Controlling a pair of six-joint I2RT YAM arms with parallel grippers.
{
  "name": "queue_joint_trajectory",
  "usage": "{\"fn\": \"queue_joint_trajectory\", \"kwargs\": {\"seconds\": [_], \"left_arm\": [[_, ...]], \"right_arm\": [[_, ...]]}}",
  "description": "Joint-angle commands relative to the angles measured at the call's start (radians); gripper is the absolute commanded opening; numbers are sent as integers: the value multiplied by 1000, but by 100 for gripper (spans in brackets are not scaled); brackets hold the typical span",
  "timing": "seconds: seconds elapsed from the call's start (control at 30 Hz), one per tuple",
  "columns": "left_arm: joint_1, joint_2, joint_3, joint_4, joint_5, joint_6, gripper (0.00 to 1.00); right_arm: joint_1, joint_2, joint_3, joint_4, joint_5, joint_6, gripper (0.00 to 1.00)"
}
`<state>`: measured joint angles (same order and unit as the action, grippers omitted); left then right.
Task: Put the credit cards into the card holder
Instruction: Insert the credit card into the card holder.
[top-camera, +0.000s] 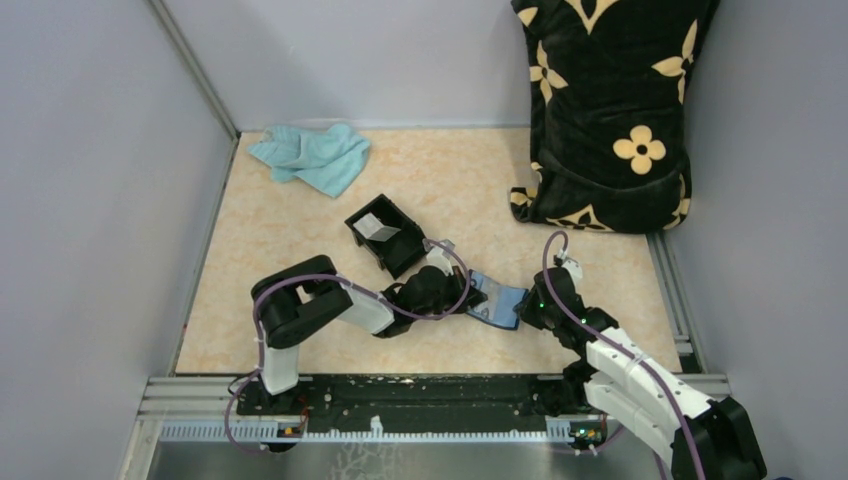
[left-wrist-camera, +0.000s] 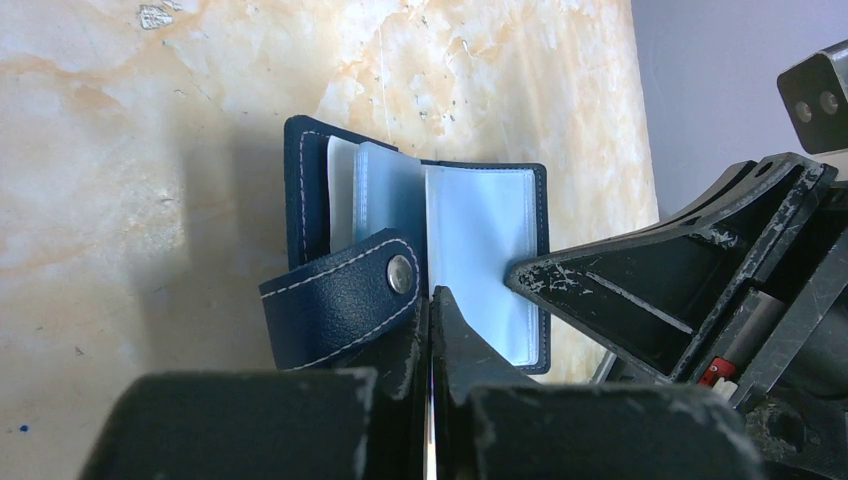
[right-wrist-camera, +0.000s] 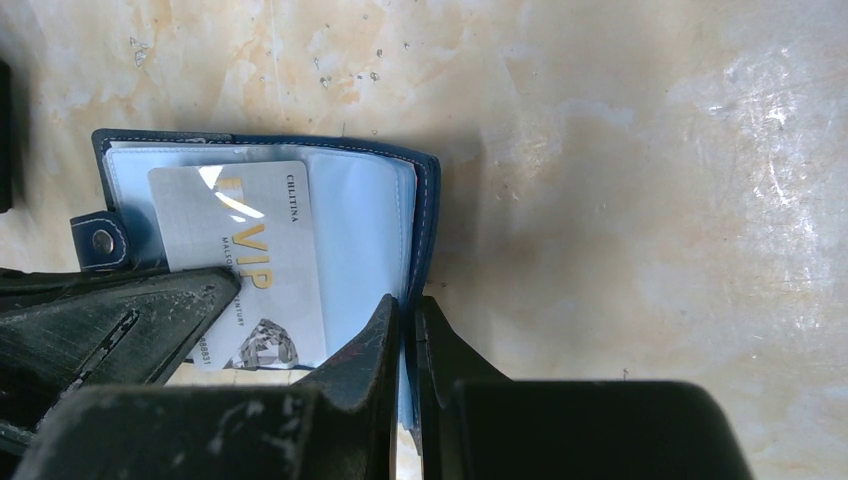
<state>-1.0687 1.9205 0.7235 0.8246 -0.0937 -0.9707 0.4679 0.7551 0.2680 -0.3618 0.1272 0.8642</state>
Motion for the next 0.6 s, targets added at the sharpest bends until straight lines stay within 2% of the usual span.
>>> {"fn": "queue_joint_trajectory", "kwargs": {"seconds": [0.0, 0.57], "left_arm": [[7, 32, -22, 9, -17, 23, 0], [-14, 65, -70, 69, -17, -50, 0]], "right_arm": [[-9, -4, -13, 36, -17, -2, 4], [-9, -10, -28, 50, -18, 8, 4]]}}
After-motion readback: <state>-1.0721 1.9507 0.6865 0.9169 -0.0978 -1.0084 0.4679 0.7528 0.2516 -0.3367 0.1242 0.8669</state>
